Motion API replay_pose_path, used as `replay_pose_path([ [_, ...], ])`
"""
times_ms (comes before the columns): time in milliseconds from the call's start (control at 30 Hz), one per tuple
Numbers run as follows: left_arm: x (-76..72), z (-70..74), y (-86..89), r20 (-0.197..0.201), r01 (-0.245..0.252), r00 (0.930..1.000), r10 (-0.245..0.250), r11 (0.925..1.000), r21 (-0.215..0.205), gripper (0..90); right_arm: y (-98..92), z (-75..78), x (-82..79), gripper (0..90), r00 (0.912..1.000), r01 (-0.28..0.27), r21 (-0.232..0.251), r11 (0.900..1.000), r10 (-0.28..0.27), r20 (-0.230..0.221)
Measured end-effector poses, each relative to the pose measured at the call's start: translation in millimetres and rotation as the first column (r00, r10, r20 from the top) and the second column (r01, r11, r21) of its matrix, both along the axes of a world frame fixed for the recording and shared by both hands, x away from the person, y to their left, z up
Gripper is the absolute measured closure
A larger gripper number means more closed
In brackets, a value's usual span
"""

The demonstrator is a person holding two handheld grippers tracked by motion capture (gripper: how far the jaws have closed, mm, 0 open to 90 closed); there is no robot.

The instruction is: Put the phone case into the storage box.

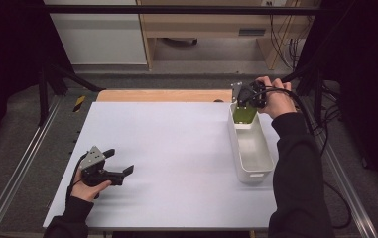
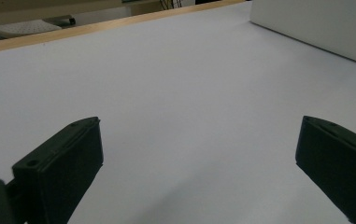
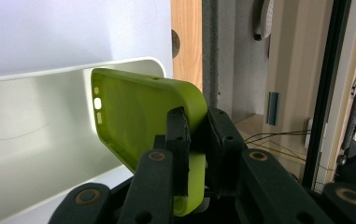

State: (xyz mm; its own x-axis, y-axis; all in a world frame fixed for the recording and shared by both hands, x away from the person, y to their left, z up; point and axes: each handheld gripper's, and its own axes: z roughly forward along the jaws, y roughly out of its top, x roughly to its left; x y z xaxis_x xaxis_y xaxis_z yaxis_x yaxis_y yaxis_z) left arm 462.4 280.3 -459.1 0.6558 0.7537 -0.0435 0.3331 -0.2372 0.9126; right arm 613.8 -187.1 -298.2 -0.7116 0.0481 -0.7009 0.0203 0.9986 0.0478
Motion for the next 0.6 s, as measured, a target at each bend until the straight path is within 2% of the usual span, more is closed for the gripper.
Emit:
replay_pose_path([
  [433, 0.5, -1.0, 0.9, -0.005, -0.001, 1.0000, 0.001, 1.0000, -0.002, 0.5, 2.8, -13.8, 21.5, 80.1, 0.9999, 0.002, -0.044, 0.999, -0.003, -0.017],
  [600, 0.7, -1.2, 1.0, -0.004, 0.001, 1.0000, -0.001, 1.0000, -0.004, 0.5, 3.0, -15.3, 26.2, 80.1, 0.9999, -0.005, -0.036, 0.999, 0.004, -0.017],
])
